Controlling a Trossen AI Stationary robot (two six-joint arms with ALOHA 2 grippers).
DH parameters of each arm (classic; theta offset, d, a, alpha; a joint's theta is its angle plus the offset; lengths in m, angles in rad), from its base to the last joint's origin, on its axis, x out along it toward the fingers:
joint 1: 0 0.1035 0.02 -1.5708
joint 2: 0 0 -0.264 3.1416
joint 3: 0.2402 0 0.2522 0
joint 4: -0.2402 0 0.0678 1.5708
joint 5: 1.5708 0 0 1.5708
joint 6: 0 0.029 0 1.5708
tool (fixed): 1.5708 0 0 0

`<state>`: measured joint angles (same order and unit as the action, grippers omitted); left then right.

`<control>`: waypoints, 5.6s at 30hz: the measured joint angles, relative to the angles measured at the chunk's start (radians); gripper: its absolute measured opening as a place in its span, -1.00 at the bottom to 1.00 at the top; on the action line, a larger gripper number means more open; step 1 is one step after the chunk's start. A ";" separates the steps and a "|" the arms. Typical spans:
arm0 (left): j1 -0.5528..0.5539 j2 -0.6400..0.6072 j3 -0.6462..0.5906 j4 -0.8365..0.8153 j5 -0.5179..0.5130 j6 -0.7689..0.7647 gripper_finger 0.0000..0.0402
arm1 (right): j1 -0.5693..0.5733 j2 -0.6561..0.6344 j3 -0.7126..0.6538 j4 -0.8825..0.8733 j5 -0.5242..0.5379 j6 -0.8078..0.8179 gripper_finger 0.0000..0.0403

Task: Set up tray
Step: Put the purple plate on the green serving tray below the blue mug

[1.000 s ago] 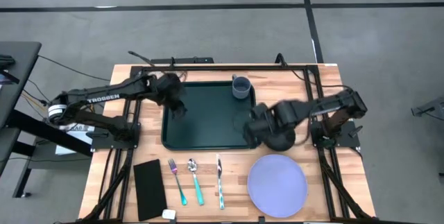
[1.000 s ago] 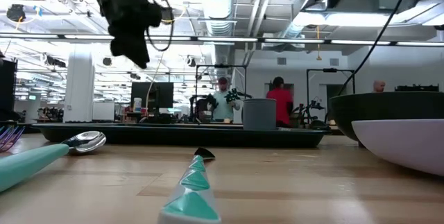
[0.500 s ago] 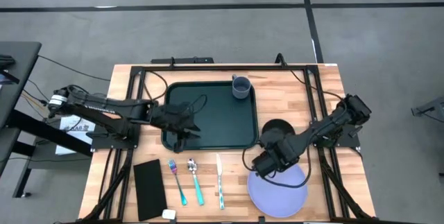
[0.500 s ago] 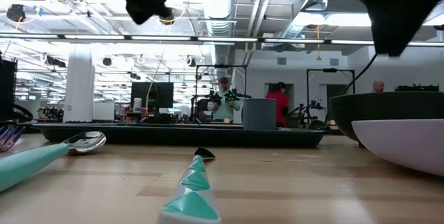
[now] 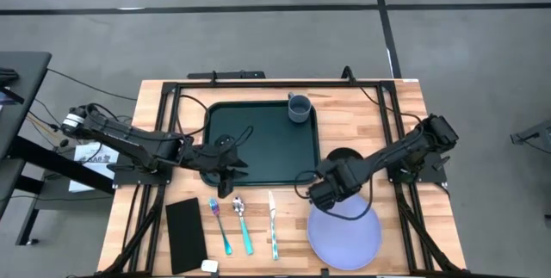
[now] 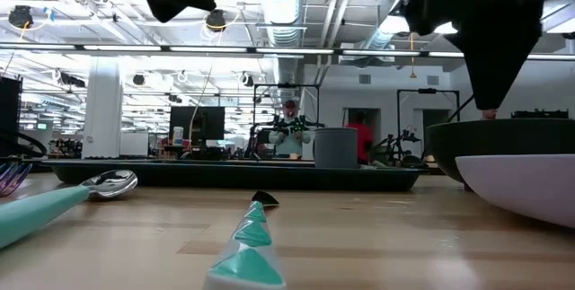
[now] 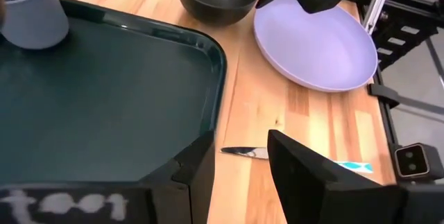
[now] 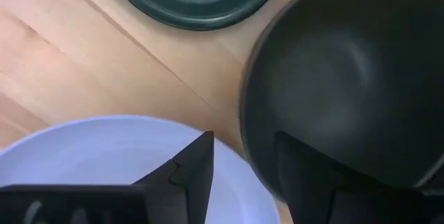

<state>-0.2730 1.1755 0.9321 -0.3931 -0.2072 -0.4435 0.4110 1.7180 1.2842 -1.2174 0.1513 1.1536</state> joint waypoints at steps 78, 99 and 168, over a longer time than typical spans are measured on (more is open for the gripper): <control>-0.082 0.435 0.304 0.044 0.204 -0.323 -0.39 | 0.501 -0.003 0.216 -0.335 -0.076 1.026 -0.37; -0.105 0.345 0.304 0.038 0.157 -0.390 -0.39 | 0.445 -0.239 0.186 0.344 0.427 0.106 -0.40; -0.165 0.347 0.303 0.014 -0.017 -0.705 -0.39 | 0.530 -0.930 -0.885 0.511 -0.076 0.610 -0.40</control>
<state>-0.4377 1.5223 1.2346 -0.3790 -0.2242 -1.1485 0.9405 0.7881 0.3988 -0.7060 0.0757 1.7634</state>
